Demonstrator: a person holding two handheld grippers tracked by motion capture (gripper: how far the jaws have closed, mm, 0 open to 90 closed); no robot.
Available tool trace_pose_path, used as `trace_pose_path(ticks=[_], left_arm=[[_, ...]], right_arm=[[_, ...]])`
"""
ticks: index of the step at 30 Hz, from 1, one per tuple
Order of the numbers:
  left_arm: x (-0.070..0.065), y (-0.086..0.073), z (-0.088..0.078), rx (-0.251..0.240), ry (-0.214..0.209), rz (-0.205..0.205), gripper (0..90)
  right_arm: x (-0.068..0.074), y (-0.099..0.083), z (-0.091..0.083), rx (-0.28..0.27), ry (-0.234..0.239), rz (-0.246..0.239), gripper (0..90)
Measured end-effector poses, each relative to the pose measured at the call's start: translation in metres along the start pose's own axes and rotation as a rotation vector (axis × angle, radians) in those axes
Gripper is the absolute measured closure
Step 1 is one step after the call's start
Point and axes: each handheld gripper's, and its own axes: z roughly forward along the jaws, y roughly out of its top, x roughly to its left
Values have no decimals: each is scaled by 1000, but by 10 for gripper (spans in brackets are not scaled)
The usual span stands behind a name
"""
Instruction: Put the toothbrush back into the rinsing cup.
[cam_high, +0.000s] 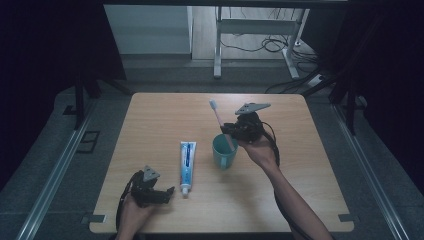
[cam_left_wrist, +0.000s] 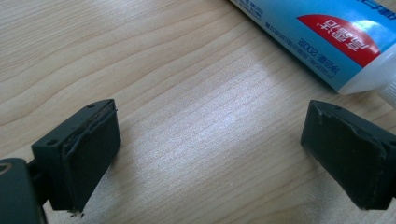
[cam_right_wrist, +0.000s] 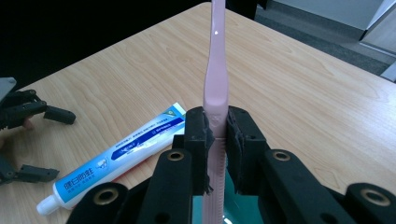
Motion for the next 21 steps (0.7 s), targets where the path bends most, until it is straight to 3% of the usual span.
trace_pose_path(ticks=[21], left_arm=[[0, 0, 0, 0, 0, 1, 50]], right_arm=[[1, -30, 25, 41, 3, 2, 787]])
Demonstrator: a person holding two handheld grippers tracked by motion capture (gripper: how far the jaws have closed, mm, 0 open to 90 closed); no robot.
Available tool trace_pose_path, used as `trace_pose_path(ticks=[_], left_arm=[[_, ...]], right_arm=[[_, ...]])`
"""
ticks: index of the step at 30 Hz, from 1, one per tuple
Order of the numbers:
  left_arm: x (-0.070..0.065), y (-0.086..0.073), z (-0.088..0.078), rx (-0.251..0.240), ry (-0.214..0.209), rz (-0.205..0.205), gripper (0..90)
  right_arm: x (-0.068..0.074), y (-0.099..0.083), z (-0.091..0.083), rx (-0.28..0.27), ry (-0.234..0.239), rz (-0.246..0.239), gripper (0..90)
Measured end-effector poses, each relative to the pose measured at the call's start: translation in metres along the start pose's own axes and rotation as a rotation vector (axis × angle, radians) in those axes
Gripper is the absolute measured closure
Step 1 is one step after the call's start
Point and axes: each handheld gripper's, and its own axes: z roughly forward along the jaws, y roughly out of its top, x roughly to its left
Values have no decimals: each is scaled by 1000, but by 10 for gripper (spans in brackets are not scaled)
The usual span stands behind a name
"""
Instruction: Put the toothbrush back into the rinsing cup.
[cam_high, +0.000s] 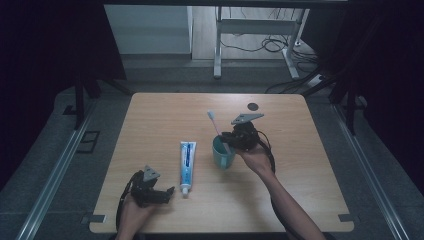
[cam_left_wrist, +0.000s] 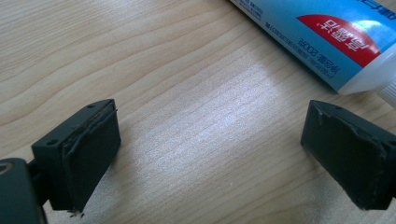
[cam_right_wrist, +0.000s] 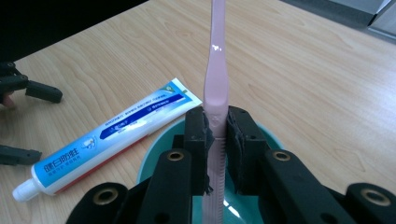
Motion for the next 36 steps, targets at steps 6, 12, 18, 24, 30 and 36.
trace_pose_path(ticks=[6, 12, 18, 24, 30, 36], left_arm=[[0, 0, 0, 0, 0, 0, 50], [0, 0, 0, 0, 0, 0, 50], [0, 0, 0, 0, 0, -1, 50], [0, 0, 0, 0, 0, -4, 50], [0, 0, 0, 0, 0, -5, 50], [0, 0, 0, 0, 0, -5, 50]], right_arm=[[0, -8, 7, 10, 4, 7, 786], [0, -12, 12, 24, 6, 14, 785], [-1, -17, 17, 38, 3, 21, 781], [-2, -21, 22, 55, 1, 30, 778], [-3, -23, 24, 71, 3, 44, 773], [-4, -23, 24, 80, 4, 44, 732]])
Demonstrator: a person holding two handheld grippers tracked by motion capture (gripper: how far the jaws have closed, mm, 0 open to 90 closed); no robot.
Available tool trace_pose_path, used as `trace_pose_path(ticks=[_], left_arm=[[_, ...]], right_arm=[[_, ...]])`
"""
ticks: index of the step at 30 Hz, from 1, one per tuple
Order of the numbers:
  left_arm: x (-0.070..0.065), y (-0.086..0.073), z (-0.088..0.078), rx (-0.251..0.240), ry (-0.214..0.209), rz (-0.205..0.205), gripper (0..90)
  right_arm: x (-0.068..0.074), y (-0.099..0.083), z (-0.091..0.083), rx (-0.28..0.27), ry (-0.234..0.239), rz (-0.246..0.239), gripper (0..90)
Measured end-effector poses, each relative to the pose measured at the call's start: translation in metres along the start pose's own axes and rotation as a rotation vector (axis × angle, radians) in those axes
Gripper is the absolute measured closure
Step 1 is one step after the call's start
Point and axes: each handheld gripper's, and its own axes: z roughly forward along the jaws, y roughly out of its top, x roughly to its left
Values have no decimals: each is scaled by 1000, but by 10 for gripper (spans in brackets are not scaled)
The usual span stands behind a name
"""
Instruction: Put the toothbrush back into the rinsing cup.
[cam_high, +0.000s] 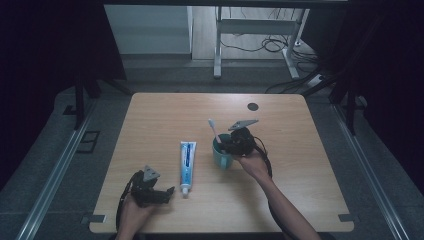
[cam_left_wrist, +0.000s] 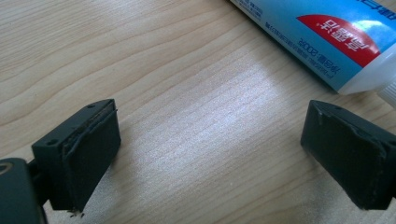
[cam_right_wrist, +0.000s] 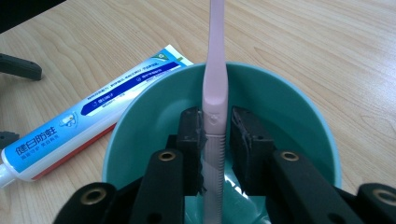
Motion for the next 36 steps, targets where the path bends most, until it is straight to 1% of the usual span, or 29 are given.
trace_pose_path(ticks=[6, 13, 18, 19, 20, 22, 24, 26, 29, 31, 36], left_arm=[[0, 0, 0, 0, 0, 1, 50], [0, 0, 0, -1, 0, 4, 50], [0, 0, 0, 0, 0, 4, 50], [0, 0, 0, 0, 0, 4, 50], [0, 0, 0, 0, 0, 4, 50], [0, 0, 0, -2, 1, 3, 51], [0, 1, 0, 2, 2, 3, 52], [0, 1, 0, 0, -1, 6, 52], [0, 0, 0, -1, 0, 5, 56], [0, 0, 0, -1, 0, 5, 56], [0, 0, 0, -1, 0, 5, 56]], right_arm=[[2, 2, -3, -7, 4, -7, 692], [4, 4, -11, -10, 5, -22, 592], [5, 7, -18, 2, 17, -30, 520], [5, 7, -20, 9, 21, -34, 509], [6, 9, -23, 16, 17, -54, 500], [7, 10, -28, 12, 7, -74, 486], [8, 9, -33, 8, 10, -60, 473], [11, 9, -41, -15, 10, -68, 464], [13, 8, -45, -13, 5, -81, 453], [13, 6, -47, -10, 1, -75, 449], [6, 0, -51, -11, -1, -54, 443]])
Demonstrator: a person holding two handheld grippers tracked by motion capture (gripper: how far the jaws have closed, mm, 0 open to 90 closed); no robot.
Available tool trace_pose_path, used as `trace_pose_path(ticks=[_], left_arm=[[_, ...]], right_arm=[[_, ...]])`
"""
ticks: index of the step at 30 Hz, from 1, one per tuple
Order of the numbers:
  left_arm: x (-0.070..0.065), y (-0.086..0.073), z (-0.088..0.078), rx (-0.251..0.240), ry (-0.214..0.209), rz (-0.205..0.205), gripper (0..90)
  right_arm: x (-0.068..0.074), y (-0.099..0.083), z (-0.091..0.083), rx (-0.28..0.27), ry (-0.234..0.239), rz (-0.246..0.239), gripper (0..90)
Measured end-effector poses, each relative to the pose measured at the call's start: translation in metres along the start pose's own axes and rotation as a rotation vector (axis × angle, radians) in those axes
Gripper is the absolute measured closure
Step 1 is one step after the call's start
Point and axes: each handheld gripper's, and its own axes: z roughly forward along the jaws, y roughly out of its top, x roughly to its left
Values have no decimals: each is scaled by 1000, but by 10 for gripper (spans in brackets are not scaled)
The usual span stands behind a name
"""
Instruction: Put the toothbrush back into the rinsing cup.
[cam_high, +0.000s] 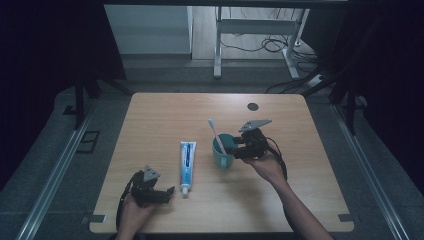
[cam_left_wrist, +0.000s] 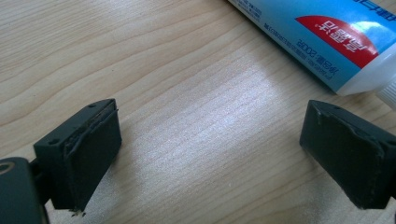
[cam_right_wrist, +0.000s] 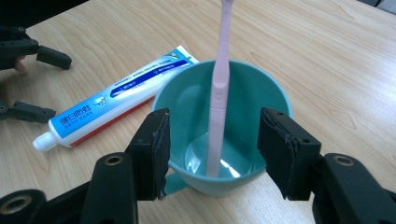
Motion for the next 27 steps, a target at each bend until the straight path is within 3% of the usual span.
trace_pose_path(ticks=[10, 27], left_arm=[[0, 0, 0, 0, 0, 3, 56], [0, 0, 0, 1, 1, -4, 54]], right_arm=[[-3, -10, -13, -6, -28, -19, 418], [-10, -37, -42, -23, -55, -7, 381]])
